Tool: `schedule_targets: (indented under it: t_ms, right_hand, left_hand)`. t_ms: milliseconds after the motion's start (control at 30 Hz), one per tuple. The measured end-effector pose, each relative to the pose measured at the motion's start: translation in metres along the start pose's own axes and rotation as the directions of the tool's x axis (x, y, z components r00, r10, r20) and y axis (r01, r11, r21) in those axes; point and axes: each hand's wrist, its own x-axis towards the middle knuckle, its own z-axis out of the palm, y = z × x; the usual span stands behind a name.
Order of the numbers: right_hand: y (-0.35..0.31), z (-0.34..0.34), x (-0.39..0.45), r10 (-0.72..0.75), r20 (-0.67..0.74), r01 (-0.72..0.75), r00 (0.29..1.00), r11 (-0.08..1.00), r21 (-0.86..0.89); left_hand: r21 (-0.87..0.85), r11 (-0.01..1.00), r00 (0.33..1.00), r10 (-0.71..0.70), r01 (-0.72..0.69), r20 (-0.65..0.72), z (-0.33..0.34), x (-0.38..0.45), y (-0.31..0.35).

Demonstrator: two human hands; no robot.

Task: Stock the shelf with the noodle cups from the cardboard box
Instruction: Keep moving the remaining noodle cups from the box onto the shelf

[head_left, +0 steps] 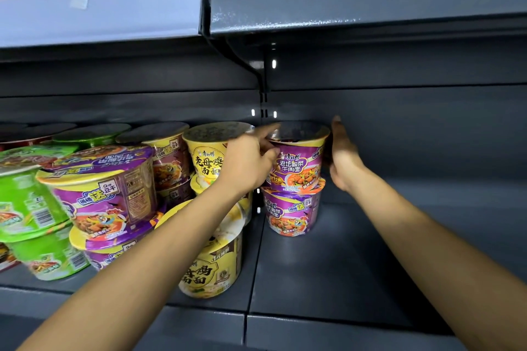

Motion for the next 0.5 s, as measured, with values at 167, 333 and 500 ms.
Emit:
schedule_targets:
  t_ms: [167, 333, 500]
  right_hand:
    - [0.002, -0.004, -0.012, -0.258, -0.307, 0.211, 0.916, 0.961, -0.18]
    - [-0.005, 0.007, -0.049, -0.376, -0.282, 0.322, 0.882, 0.92, -0.222]
    - [-0.014, 0.045, -0.129, -0.44, 0.075, 0.446, 0.895, 0.88, -0.164]
  left_hand:
    - [-0.007, 1.0, 0.998, -0.023, 0.022, -0.054, -0.008, -0.008, 0.008]
    - [-0.086, 0.994, 0.988, -0.073, 0.062, -0.136, -0.019, -0.021, 0.007]
    - [-0.18, 0.982, 0.981, -0.095, 0.064, -0.168, -0.036, -0.042, 0.002]
